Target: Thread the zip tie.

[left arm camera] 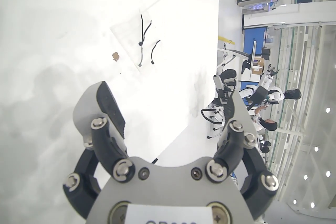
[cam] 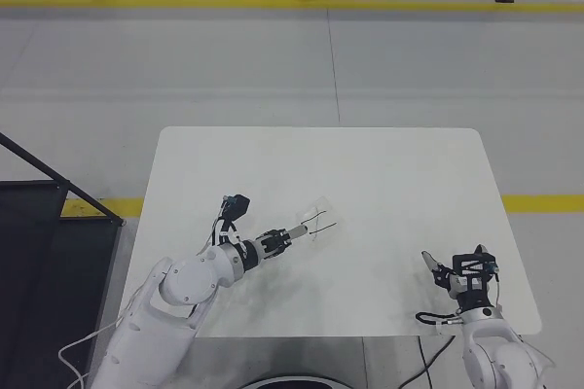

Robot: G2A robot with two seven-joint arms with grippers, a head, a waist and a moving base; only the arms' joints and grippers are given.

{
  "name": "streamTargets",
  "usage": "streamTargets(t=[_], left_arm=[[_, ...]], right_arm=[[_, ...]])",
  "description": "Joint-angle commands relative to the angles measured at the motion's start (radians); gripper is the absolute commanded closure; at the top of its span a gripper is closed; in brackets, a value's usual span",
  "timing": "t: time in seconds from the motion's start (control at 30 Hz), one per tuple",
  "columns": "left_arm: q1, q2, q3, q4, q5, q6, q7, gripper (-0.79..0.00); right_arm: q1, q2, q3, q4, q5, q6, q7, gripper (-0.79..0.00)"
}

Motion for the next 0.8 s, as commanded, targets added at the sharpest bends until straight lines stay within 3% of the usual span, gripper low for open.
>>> streamTargets(t=[0.0,0.57,0.77], left_arm=[[-0.006,-0.002,0.005,0.008,-0.009,0.008,0.012,-0.785],[-0.020,-0.004,0.024,0.021,-0.016,0.020,0.021,-0.785],[-0.013,-0.011,0.040,0.029,-0.028,0.043,0.098,-0.785]], right_arm=[[0.000,0.000,0.000,0.000,0.000,0.000,0.000,-0.785],[0.000,0.000,0.000,0.000,0.000,0.000,0.000,-0.785],[0.000,0.000,0.000,0.000,0.000,0.000,0.000,-0.785]])
